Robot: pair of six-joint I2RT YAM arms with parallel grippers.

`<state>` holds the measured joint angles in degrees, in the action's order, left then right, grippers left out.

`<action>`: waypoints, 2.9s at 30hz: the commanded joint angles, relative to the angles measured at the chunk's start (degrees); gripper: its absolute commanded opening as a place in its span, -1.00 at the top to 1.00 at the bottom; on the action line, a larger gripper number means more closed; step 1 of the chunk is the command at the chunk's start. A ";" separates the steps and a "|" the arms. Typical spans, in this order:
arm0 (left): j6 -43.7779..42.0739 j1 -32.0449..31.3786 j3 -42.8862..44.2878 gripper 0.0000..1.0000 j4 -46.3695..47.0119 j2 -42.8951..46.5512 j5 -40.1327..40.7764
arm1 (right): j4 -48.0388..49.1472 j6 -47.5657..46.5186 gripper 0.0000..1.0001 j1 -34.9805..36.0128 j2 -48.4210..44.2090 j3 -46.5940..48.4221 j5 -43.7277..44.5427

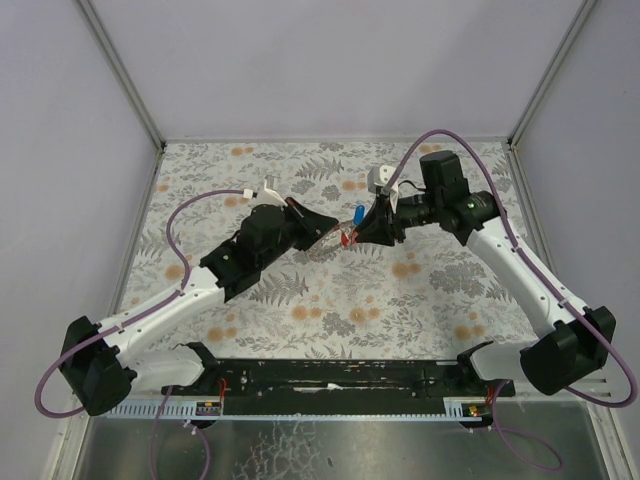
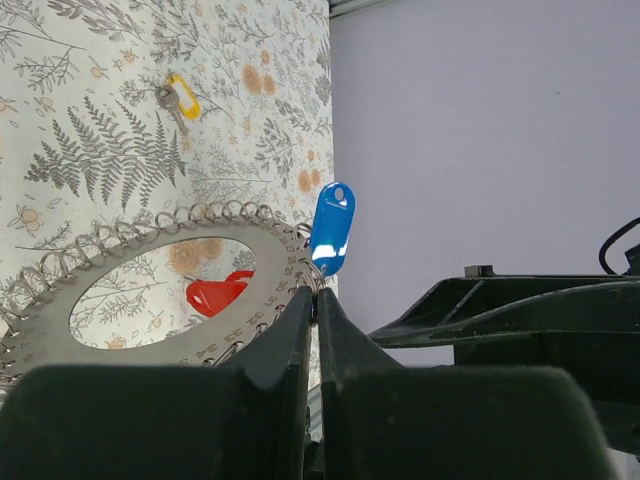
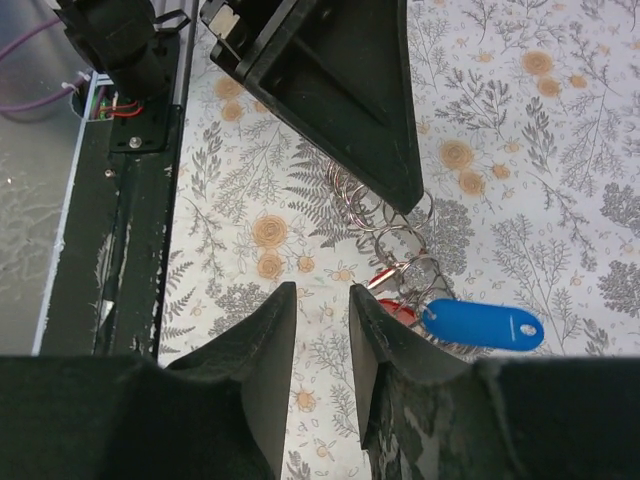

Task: Remove the keys from the keyring
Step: Pick up the key from the keyring.

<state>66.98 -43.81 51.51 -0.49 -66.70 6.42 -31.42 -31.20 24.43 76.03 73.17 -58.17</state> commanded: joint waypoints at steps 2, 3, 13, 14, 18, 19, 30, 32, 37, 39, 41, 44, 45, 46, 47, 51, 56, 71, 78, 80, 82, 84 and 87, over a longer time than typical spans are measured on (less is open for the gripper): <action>1.34 0.56 0.23 1.00 6.13 0.00 -2.13 | 0.97 -4.90 0.25 1.32 1.01 4.13 4.86; 1.58 0.63 0.20 1.00 6.24 -0.15 -2.30 | -0.30 -6.05 0.22 1.40 1.57 5.60 5.34; 5.99 2.18 -3.05 1.00 10.11 -0.37 -4.33 | -7.52 -5.01 0.19 5.27 2.73 10.50 6.38; 6.05 2.35 -3.03 1.00 10.10 -0.44 -4.59 | -7.34 -3.48 0.21 5.36 2.66 10.42 5.37; 5.89 2.76 -2.56 1.00 9.83 -0.31 -5.41 | -6.66 0.85 0.26 5.65 2.20 9.88 3.95; 5.88 2.83 -2.53 1.00 9.81 -0.26 -5.36 | -6.53 1.49 0.27 5.64 2.19 9.48 3.94; 6.50 2.94 -2.40 1.00 10.38 -0.73 -5.64 | -0.85 5.79 0.33 9.94 1.36 1.68 5.77; 6.50 2.92 -2.13 1.00 10.20 -0.79 -5.63 | 0.69 7.00 0.32 9.94 1.17 1.40 8.85; 6.71 2.98 -1.91 1.00 10.01 -0.85 -5.50 | 1.80 7.43 0.32 9.94 0.69 0.68 15.79; 7.03 2.90 -1.99 1.00 10.19 -0.83 -5.47 | 3.24 7.91 0.31 9.88 0.29 -0.69 19.17; 7.34 2.96 -2.06 1.00 10.67 -0.93 -5.47 | 4.14 7.92 0.29 9.79 0.30 -1.55 21.52; 7.63 2.94 -1.92 1.00 10.67 -1.17 -4.96 | 0.19 2.76 0.27 9.34 1.39 0.36 16.86; 7.45 2.99 -1.77 1.00 10.49 -1.27 -4.68 | -4.18 -1.11 0.26 9.33 2.11 2.18 14.46; 7.24 2.95 -1.55 1.00 10.17 -1.32 -4.45 | -8.64 -5.03 0.26 9.33 2.75 4.39 12.65; 7.15 3.02 -1.43 1.00 10.03 -1.35 -4.26 | -15.79 -9.56 0.26 9.36 3.59 6.96 11.13; 7.36 2.99 -1.47 1.00 11.15 -1.33 -3.69 | -30.28 -23.95 0.29 9.35 4.47 13.46 9.22; 6.92 3.00 -1.04 1.00 12.01 -1.65 -3.90 | -24.06 -25.59 0.37 9.33 -0.76 6.02 11.02; 2.65 3.91 -1.61 1.00 10.56 0.98 -6.45 | 31.81 -2.22 0.29 10.26 -18.26 -27.84 19.16; 2.52 3.91 -2.52 1.00 10.55 1.62 -7.44 | 40.14 -5.98 0.34 11.33 -18.98 -30.17 22.09; 3.05 3.84 -3.22 1.00 11.39 1.66 -7.72 | 41.22 -7.20 0.36 11.83 -19.73 -31.23 21.92; 3.24 3.93 -3.28 1.00 11.65 1.44 -7.96 | 42.19 -7.89 0.38 12.61 -20.56 -32.23 21.96; 3.39 3.86 -3.12 1.00 11.79 1.19 -8.18 | 43.52 -7.79 0.38 13.23 -20.83 -32.83 22.40; 3.51 3.91 -2.82 1.00 11.75 0.74 -8.73 | 45.02 -7.41 0.38 13.36 -20.58 -33.29 23.15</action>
<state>70.24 -40.38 48.21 5.65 -66.74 -0.60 7.51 -37.91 37.04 56.10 40.47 -36.60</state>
